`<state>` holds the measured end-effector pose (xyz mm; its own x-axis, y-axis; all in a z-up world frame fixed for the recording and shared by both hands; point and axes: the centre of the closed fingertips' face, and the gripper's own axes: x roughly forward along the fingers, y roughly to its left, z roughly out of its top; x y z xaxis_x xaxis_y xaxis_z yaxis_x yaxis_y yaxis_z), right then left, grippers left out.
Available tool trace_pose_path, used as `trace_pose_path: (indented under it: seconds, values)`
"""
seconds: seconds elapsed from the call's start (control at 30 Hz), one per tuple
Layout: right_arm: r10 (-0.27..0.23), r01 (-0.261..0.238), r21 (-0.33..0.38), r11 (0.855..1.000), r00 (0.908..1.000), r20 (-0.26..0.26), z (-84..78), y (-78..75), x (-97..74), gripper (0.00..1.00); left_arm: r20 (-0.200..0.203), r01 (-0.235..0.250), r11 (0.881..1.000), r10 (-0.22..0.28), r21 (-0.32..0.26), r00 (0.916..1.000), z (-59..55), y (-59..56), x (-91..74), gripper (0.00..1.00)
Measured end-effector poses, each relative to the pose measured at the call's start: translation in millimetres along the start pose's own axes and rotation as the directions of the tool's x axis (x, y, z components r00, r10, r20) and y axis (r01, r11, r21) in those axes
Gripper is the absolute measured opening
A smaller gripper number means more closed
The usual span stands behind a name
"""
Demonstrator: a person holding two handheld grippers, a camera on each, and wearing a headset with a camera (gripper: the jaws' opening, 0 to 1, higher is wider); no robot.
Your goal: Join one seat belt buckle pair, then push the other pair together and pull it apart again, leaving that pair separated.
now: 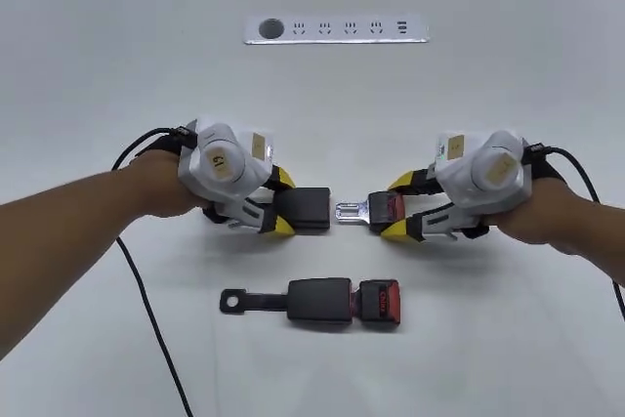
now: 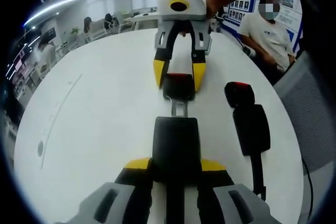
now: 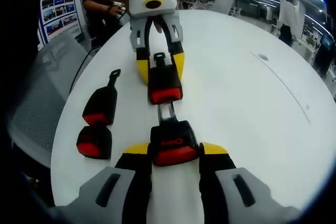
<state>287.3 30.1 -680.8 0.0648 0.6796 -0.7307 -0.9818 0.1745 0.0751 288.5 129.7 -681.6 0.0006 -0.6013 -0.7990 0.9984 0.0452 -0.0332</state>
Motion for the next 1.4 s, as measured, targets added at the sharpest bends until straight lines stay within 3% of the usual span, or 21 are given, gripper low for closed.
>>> trace_pose_path:
  seconds: [0.4, 0.43, 0.6, 1.4]
  values:
    - [0.012, -0.012, 0.010, 1.000, 0.9997, 0.023, 14.3, -0.6, 14.0, 0.33, -0.008, -0.005, 1.000, 0.005, -0.006, 1.0000, -0.7, -2.4, -0.1, 0.33]
    - [0.012, -0.012, -0.018, 1.000, 0.9998, 0.014, 14.4, -1.7, 14.1, 0.33, -0.008, -0.004, 1.000, 0.004, -0.006, 1.0000, -0.7, -2.8, -0.4, 0.33]
    - [0.022, -0.022, 0.003, 1.000, 0.9996, 0.018, 13.9, -4.0, 14.6, 0.33, -0.006, -0.004, 1.000, 0.004, -0.020, 1.0000, -0.8, -3.6, -0.7, 0.33]
    - [0.002, -0.002, 0.035, 0.999, 1.0000, 0.001, 26.7, -0.7, 32.2, 0.33, -0.059, -0.009, 1.000, 0.007, -0.027, 0.9982, -2.9, -2.3, 0.5, 0.32]
